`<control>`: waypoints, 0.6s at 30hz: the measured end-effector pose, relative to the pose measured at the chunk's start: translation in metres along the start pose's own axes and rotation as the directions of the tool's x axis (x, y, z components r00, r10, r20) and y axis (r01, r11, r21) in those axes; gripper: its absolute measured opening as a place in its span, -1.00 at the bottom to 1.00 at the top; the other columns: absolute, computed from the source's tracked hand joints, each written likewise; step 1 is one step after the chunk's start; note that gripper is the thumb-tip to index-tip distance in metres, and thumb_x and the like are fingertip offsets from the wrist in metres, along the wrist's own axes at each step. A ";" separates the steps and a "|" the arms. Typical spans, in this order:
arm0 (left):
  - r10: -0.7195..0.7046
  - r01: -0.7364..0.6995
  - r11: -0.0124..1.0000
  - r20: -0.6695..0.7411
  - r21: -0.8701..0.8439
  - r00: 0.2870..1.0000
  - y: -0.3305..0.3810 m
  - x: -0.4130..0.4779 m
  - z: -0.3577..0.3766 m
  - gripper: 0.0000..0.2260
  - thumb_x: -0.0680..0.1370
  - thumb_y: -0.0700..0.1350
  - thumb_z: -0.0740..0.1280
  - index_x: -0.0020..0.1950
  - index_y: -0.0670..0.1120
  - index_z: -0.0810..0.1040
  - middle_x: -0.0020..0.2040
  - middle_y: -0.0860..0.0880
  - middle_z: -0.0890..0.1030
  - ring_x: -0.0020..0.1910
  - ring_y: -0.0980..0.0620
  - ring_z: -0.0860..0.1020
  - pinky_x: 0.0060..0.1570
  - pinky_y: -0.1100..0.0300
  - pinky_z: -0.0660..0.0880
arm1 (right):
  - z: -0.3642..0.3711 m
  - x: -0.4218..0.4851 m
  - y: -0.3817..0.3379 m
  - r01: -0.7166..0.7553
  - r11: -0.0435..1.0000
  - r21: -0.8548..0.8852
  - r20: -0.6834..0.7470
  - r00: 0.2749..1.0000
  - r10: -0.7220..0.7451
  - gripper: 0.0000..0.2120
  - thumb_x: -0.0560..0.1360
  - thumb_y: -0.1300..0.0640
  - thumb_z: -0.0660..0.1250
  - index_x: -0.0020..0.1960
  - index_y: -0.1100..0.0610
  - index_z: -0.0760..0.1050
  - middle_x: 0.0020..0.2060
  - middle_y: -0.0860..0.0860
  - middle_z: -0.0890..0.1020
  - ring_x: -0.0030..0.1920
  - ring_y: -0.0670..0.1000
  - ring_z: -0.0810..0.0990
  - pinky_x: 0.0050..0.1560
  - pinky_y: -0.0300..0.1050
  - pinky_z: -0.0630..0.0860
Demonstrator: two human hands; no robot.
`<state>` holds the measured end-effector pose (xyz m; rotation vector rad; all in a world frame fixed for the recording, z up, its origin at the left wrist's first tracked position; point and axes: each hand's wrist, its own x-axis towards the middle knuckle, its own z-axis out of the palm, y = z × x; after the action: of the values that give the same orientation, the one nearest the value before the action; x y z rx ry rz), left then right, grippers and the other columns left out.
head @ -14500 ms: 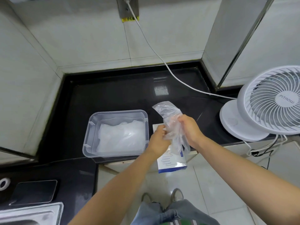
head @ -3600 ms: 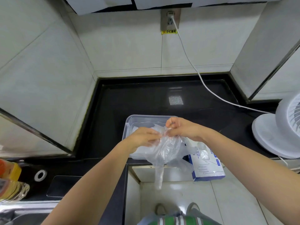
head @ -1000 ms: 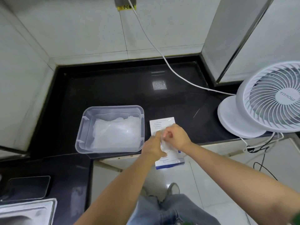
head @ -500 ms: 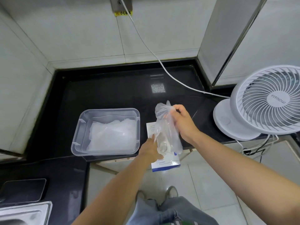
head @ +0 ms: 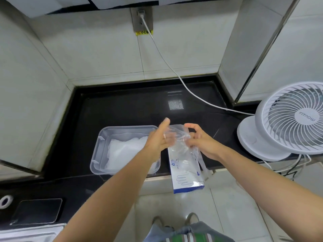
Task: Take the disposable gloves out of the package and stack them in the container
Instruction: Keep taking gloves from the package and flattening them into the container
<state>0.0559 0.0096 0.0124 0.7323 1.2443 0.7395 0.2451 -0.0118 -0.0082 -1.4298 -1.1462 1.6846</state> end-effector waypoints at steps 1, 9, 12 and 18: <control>0.013 -0.015 0.994 0.020 0.108 1.000 0.002 0.001 -0.005 -0.67 0.52 0.06 0.41 0.15 -0.14 0.60 0.01 -0.14 0.68 -0.05 -0.03 0.66 0.03 0.12 0.59 | 0.003 0.002 -0.003 -0.011 1.000 -0.003 0.020 1.000 0.011 -0.24 0.40 0.24 0.41 0.49 -0.03 0.15 0.04 0.18 0.54 0.02 0.10 0.53 0.30 0.15 0.45; 0.060 -0.064 0.981 0.024 0.185 0.998 0.003 -0.007 -0.047 -0.85 0.53 -0.21 0.41 0.09 -0.15 0.58 -0.06 -0.08 0.64 -0.15 0.01 0.63 -0.22 0.24 0.59 | 0.018 0.013 -0.017 -0.176 0.984 0.021 0.135 0.976 0.171 -0.71 0.56 0.03 0.38 0.12 0.24 0.61 0.07 0.18 0.68 0.12 0.14 0.65 0.17 0.00 0.56; -0.018 -0.005 0.960 0.080 0.281 0.997 0.002 -0.011 -0.074 -0.77 0.50 -0.19 0.45 0.14 -0.18 0.56 -0.02 -0.14 0.64 -0.14 -0.05 0.63 -0.17 0.19 0.60 | 0.025 0.020 -0.020 -0.162 0.983 0.090 0.031 0.987 0.160 -0.92 0.50 0.26 0.42 -0.10 0.17 0.53 -0.12 0.12 0.65 -0.13 0.06 0.66 -0.10 -0.12 0.59; -0.009 -0.037 0.948 0.142 0.317 0.990 0.013 -0.015 -0.109 -0.68 0.49 0.14 0.41 0.13 -0.03 0.60 0.07 -0.03 0.67 0.07 0.01 0.64 0.13 0.09 0.56 | 0.056 0.036 -0.030 -0.169 0.977 -0.128 0.095 0.979 0.182 -0.68 0.38 0.33 0.52 0.05 0.15 0.50 -0.05 0.19 0.65 -0.06 0.15 0.67 0.01 0.01 0.60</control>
<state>-0.0545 0.0134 0.0131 1.0412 1.2425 0.4910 0.1811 0.0206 0.0057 -1.5714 -1.2273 1.8604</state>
